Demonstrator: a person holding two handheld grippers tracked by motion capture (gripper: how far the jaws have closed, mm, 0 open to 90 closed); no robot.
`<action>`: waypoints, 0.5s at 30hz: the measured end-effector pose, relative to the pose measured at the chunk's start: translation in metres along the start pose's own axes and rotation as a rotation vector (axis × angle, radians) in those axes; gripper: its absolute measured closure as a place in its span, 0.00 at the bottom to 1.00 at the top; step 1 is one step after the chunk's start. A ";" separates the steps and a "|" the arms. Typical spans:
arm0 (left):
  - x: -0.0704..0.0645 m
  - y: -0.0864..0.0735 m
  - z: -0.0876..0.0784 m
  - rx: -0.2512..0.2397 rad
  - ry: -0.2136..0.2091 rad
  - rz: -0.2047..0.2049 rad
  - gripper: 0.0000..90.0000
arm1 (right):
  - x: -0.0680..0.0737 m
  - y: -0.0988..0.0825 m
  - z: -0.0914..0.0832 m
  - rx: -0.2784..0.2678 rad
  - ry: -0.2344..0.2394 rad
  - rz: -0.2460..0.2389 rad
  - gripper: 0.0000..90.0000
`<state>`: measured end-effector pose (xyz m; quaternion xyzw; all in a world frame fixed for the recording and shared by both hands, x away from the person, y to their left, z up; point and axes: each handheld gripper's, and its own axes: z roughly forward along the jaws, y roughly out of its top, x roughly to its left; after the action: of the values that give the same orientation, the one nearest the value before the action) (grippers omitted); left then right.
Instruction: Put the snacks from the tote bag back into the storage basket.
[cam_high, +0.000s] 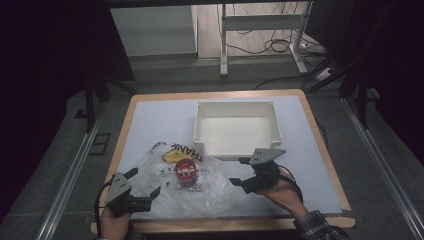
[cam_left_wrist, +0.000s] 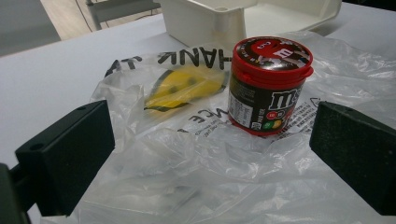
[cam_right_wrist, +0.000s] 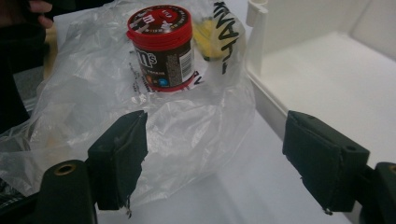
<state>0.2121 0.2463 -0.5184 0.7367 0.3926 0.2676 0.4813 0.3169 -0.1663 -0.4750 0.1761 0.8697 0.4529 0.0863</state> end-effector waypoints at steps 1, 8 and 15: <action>0.000 0.000 0.000 0.001 0.000 0.001 0.00 | 0.000 0.001 0.002 0.001 0.001 -0.005 0.25; 0.000 0.000 0.000 0.003 -0.001 0.004 0.00 | 0.004 0.009 0.015 0.012 0.025 -0.039 0.22; -0.001 0.000 0.000 0.004 -0.001 0.007 0.00 | 0.006 0.014 0.026 0.014 0.032 -0.038 0.09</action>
<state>0.2121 0.2456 -0.5185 0.7392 0.3905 0.2680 0.4789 0.3232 -0.1365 -0.4784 0.1527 0.8774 0.4478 0.0796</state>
